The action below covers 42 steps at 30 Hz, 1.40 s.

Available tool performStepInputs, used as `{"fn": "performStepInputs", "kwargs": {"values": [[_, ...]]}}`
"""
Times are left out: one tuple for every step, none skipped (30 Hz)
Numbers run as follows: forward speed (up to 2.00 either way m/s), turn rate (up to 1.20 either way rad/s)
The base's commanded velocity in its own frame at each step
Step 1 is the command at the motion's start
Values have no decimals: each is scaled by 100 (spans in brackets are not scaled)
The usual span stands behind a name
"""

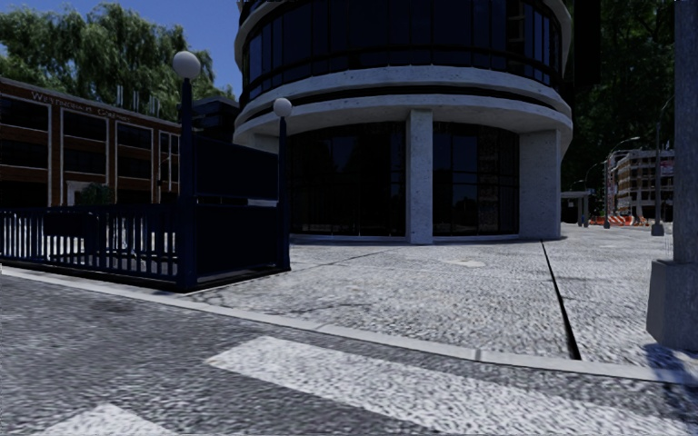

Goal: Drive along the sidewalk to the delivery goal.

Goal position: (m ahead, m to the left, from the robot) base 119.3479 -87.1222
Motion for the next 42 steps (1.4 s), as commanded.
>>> {"fn": "performStepInputs", "kwargs": {"values": [[81,-120],[81,-76],[81,-5],[81,-1],[81,-1],[81,0],[81,0],[81,0],[81,0],[81,0],[81,0],[81,0],[81,0],[81,0],[81,0],[81,0],[81,0],[81,0],[81,0],[81,0],[81,0],[81,0],[81,0],[81,-3],[81,-47],[81,-61],[81,-71],[81,-120],[81,-120],[81,-120],[81,-120],[81,-120],[81,-120],[81,-120],[81,-120],[81,-120],[81,-103],[81,-63],[81,0],[81,0],[81,0],[81,0]]}}
